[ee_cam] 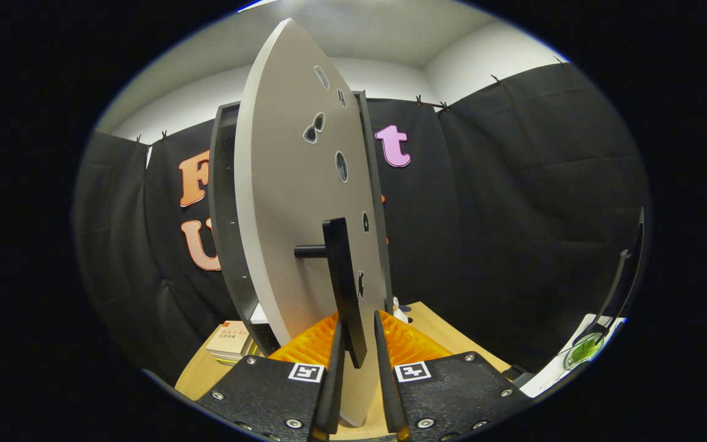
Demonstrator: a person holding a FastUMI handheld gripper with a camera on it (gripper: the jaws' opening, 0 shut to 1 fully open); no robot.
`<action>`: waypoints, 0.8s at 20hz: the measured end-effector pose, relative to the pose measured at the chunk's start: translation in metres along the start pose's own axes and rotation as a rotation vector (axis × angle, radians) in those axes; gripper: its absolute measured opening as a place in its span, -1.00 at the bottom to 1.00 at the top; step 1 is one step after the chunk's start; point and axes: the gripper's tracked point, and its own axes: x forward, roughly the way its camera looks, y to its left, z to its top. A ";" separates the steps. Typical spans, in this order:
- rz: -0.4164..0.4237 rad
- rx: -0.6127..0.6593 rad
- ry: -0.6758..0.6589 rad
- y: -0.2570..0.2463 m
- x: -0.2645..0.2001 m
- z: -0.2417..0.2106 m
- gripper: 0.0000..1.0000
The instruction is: Open the shoe cabinet door, grab the shoes and put them into the shoe cabinet, then close the shoe cabinet door.
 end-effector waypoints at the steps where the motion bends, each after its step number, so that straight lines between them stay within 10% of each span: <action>1: -0.003 -0.006 -0.001 -0.001 0.001 0.000 -0.44; 16: -0.055 -0.005 0.003 -0.020 0.000 -0.001 -0.44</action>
